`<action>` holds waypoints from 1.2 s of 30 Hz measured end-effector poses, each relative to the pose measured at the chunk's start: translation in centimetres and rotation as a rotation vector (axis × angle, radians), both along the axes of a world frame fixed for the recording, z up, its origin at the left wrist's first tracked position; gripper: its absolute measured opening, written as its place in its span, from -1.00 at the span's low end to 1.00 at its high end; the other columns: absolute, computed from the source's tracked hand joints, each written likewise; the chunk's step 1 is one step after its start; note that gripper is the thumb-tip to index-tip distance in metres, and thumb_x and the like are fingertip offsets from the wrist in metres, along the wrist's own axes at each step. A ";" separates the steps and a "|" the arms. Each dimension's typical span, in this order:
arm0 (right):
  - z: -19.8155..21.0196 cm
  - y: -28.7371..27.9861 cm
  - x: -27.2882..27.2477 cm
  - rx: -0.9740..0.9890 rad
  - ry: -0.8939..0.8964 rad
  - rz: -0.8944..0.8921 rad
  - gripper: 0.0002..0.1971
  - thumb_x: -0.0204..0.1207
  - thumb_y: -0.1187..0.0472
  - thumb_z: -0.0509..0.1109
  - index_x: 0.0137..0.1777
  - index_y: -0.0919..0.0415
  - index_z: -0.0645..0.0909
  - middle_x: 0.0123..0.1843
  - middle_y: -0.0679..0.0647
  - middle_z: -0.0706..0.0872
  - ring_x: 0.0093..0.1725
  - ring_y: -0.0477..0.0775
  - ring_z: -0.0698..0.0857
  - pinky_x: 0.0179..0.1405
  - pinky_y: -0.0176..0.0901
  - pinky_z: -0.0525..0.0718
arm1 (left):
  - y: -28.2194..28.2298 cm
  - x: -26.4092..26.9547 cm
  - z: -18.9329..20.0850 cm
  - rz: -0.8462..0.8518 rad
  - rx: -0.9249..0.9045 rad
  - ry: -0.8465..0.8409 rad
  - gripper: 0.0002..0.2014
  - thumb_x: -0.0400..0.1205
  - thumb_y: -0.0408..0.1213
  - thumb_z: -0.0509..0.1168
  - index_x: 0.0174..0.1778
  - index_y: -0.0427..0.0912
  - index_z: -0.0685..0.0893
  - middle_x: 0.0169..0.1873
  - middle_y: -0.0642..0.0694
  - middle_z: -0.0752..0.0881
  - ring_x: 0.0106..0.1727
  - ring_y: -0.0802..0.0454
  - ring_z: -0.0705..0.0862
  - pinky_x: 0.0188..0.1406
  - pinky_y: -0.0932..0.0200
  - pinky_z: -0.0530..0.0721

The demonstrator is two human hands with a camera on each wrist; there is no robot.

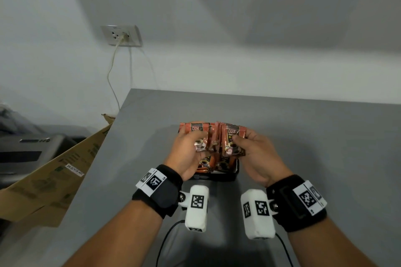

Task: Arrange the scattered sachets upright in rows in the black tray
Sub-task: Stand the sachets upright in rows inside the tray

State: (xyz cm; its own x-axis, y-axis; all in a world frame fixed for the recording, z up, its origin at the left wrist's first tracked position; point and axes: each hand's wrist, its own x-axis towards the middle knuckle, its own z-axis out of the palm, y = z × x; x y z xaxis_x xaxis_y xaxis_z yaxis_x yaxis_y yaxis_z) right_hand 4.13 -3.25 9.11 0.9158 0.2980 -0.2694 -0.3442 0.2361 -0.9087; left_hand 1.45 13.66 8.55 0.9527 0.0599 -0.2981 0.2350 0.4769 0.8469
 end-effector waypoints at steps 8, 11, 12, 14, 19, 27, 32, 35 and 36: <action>0.3 -0.4 0.5 0.064 0.042 -0.074 -0.72 0.59 0.52 0.13 0.13 0.66 0.61 -0.04 0.39 0.76 -0.08 0.27 0.71 -0.16 -0.05 0.70 | 0.8 0.1 0.0 0.033 -0.130 0.074 -0.60 0.70 -0.37 0.14 0.44 -0.49 0.43 0.09 -0.43 0.73 0.05 -0.26 0.75 0.11 -0.15 0.73; 0.8 1.3 -0.4 -0.083 -0.073 -0.010 -0.72 0.58 0.58 0.25 0.09 0.32 0.72 -0.02 0.22 0.84 -0.01 0.17 0.80 0.02 -0.03 0.75 | -0.5 0.0 0.7 -0.071 -0.128 0.040 -0.48 0.67 -0.16 0.29 0.44 -0.47 0.49 0.14 -0.34 0.70 0.07 -0.16 0.70 0.04 -0.04 0.67; 0.9 1.8 -0.7 -0.121 -0.110 0.002 -0.69 0.55 0.60 0.29 0.16 0.31 0.70 0.04 0.23 0.84 0.07 0.22 0.80 0.11 0.02 0.75 | -0.8 0.0 0.6 -0.097 -0.138 0.036 -0.53 0.64 -0.23 0.33 0.41 -0.43 0.50 0.13 -0.33 0.71 0.06 -0.15 0.72 0.00 -0.01 0.69; 0.8 2.3 -1.1 -0.245 -0.212 0.030 -0.62 0.52 0.59 0.32 0.22 0.24 0.70 0.09 0.15 0.85 0.14 0.18 0.81 0.20 0.03 0.76 | -1.1 0.1 0.4 -0.116 -0.162 0.039 -0.53 0.61 -0.46 0.32 0.45 -0.48 0.46 0.19 -0.42 0.71 0.12 -0.22 0.76 0.03 -0.02 0.75; 1.9 0.9 -0.6 -0.725 -0.555 0.187 -0.26 0.33 0.15 0.65 0.54 -0.11 0.52 0.33 -0.19 0.53 0.29 -0.24 0.60 0.41 -0.26 0.58 | -0.4 -0.1 0.3 -0.154 -0.168 0.046 -0.46 0.54 -0.53 0.26 0.50 -0.44 0.45 0.27 -0.52 0.68 0.12 -0.30 0.77 0.12 -0.15 0.74; 2.4 1.2 0.1 -0.900 -0.727 0.391 -0.01 0.26 -0.05 0.72 0.69 -0.07 0.32 0.50 -0.15 0.48 0.45 -0.15 0.43 0.56 -0.13 0.39 | 0.0 0.1 0.5 -0.110 -0.162 0.051 -0.41 0.47 -0.54 0.28 0.48 -0.41 0.46 0.15 -0.44 0.68 0.00 -0.22 0.78 -0.15 -0.02 0.79; 2.5 0.8 1.3 -0.758 -0.568 0.171 -0.60 0.53 0.09 0.55 0.37 -0.11 0.68 0.15 -0.16 0.73 0.10 -0.18 0.72 0.24 -0.09 0.71 | 0.7 0.0 0.0 -0.100 0.024 -0.002 -0.52 0.59 -0.70 0.30 0.38 -0.21 0.54 -0.04 -0.23 0.77 -0.17 -0.08 0.80 -0.29 0.08 0.77; 2.4 0.2 2.1 -0.791 -0.600 0.152 -0.83 0.52 0.26 0.54 0.04 -0.03 0.79 -0.14 -0.12 0.79 -0.13 -0.11 0.76 -0.05 -0.18 0.73 | 1.1 0.2 -0.2 -0.051 0.080 0.014 -0.52 0.59 -0.56 0.42 0.41 -0.23 0.49 0.02 -0.26 0.75 -0.11 -0.08 0.79 -0.21 0.08 0.76; 2.4 -0.2 2.4 -0.807 -0.600 0.139 -0.85 0.51 0.28 0.54 -0.03 0.00 0.78 -0.16 -0.11 0.79 -0.14 -0.09 0.76 -0.08 -0.22 0.72 | 1.3 0.2 -0.3 -0.015 0.101 0.033 -0.53 0.59 -0.47 0.45 0.40 -0.23 0.49 0.04 -0.27 0.74 -0.08 -0.09 0.77 -0.18 0.07 0.75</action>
State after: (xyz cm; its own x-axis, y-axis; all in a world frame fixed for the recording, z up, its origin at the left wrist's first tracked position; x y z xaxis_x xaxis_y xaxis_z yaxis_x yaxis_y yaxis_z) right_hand 6.52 -3.40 11.53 0.9370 0.3449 0.0559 0.2442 -0.5321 -0.8107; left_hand 1.66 15.00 8.24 0.9435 0.0768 -0.3223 0.2699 0.3861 0.8821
